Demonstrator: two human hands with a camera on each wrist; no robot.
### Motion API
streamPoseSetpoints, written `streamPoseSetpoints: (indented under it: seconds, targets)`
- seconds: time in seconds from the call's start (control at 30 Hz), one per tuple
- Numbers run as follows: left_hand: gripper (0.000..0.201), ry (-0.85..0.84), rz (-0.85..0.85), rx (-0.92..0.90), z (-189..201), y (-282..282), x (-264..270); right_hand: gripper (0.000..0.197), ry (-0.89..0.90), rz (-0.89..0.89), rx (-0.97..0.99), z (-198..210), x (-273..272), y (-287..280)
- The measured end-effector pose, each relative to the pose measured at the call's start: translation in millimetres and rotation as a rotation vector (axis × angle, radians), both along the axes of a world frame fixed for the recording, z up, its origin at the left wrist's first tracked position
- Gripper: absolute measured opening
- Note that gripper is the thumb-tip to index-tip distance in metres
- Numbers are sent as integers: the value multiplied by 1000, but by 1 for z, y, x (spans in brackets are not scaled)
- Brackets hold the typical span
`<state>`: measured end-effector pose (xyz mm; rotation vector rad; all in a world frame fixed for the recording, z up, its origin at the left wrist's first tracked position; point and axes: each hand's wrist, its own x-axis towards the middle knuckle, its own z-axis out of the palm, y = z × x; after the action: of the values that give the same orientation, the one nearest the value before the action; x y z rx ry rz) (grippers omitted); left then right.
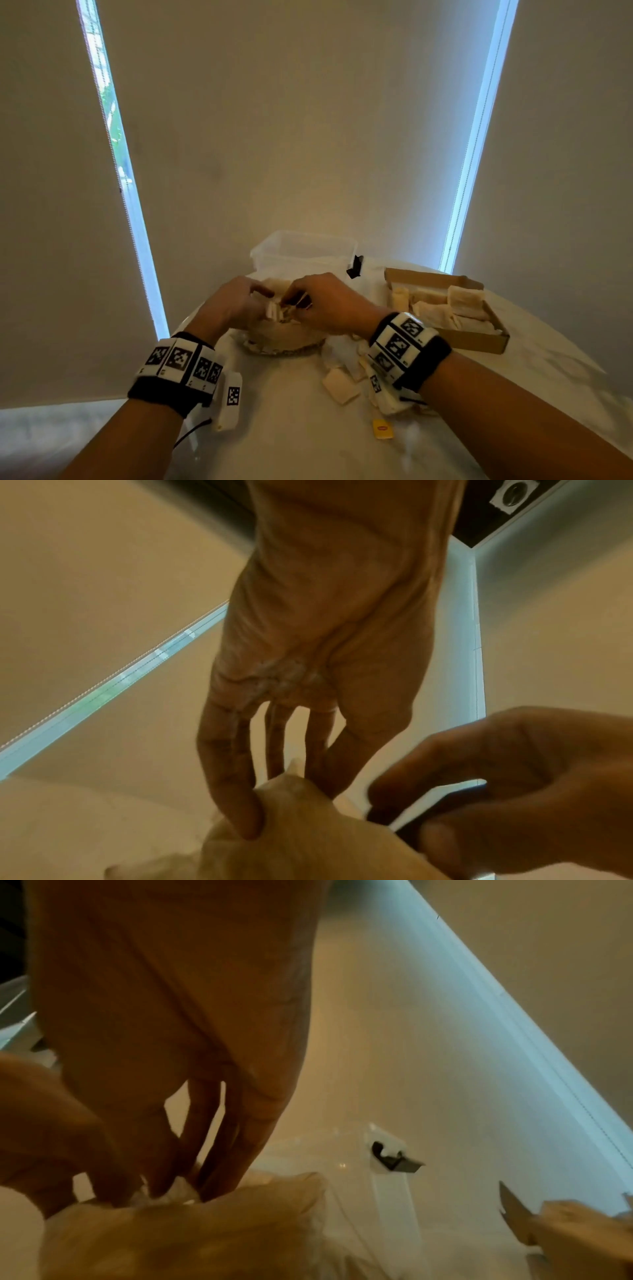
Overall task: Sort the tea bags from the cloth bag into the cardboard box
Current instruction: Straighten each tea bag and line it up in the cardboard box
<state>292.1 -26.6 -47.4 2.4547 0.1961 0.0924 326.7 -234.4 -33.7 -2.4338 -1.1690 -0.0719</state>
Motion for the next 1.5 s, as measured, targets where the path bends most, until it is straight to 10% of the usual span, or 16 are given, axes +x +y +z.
streamPoseSetpoints:
  seconds: [0.33,0.67,0.87,1.5]
  targets:
    - [50,-184,-57,-49,-13,17,-5,61,27,172,-291,-7,18,50]
    - [43,-281,-57,-48,-12,10,-6,18,-213,135,-444,-24,13,67]
    - [29,-315,-62,-79,-15,13,-3,29,-127,108,-424,-30,16,68]
    - [54,75,-59,148,-7,15,-5,23,-131,202,-318,-40,24,70]
